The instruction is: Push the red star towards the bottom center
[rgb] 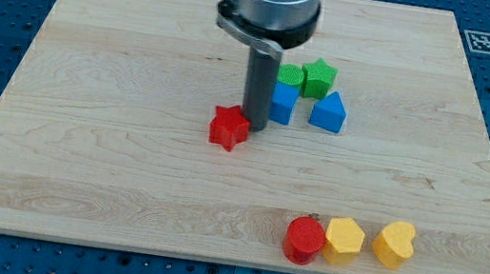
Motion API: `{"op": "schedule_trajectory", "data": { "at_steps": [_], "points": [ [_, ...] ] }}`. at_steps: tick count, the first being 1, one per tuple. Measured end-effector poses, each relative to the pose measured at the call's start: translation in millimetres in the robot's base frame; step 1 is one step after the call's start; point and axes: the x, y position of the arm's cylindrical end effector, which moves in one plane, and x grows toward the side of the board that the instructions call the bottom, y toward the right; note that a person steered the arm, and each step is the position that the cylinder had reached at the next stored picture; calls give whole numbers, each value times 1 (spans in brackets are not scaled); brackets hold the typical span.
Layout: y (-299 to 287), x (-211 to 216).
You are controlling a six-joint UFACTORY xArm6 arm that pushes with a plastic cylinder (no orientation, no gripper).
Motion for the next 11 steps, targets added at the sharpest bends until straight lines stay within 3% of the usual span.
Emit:
{"op": "schedule_trajectory", "data": {
  "at_steps": [1, 4, 5, 6, 9, 11],
  "points": [
    [-46, 0],
    [-69, -25],
    [-71, -19],
    [-64, 14],
    [-62, 26],
    [-35, 60]
  ]
}}
